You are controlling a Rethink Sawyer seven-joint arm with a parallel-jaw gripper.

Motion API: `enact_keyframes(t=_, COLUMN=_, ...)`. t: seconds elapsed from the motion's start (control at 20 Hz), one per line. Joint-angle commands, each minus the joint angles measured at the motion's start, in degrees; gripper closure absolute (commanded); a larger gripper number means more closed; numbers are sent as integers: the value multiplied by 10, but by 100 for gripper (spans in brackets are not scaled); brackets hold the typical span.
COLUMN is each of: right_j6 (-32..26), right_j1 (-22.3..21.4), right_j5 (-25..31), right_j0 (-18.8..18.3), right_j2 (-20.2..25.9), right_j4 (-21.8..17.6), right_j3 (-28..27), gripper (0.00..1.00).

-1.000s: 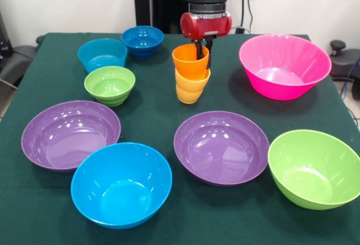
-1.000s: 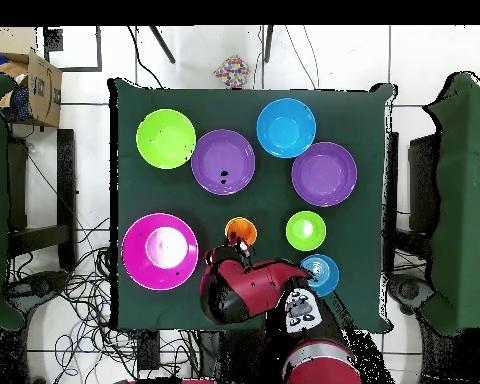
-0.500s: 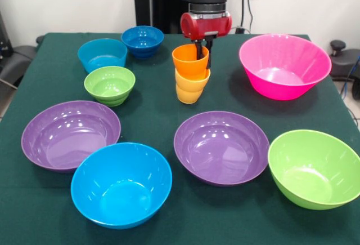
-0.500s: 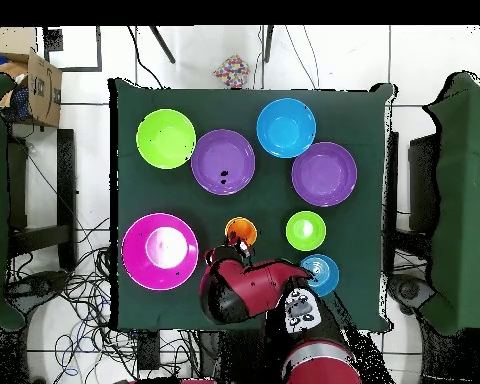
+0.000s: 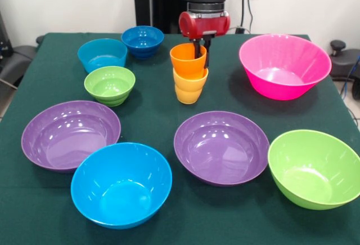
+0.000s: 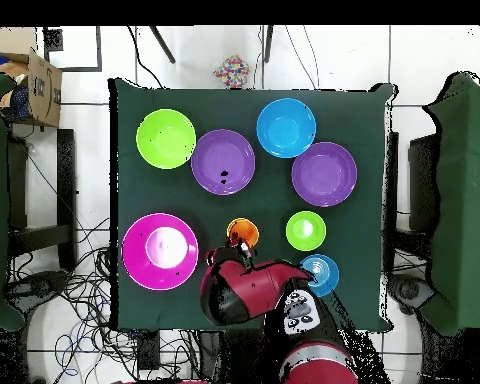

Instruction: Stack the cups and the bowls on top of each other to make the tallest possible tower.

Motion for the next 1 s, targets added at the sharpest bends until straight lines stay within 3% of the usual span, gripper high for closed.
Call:
enact_keyframes(t=0.05, right_j6=72, right_j1=22, right_j5=14, right_j0=14, right_j2=14, right_j4=18, right_j3=-52, gripper=100)
enact_keyframes(t=0.35, right_j6=74, right_j1=23, right_j5=11, right_j0=18, right_j2=10, right_j4=19, right_j3=-50, gripper=100)
enact_keyframes(t=0.4, right_j6=74, right_j1=23, right_j5=10, right_j0=19, right_j2=9, right_j4=20, right_j3=-50, gripper=0)
enact_keyframes(t=1.0, right_j6=79, right_j1=25, right_j5=10, right_j0=27, right_j2=4, right_j4=25, right_j3=-51, gripper=0)
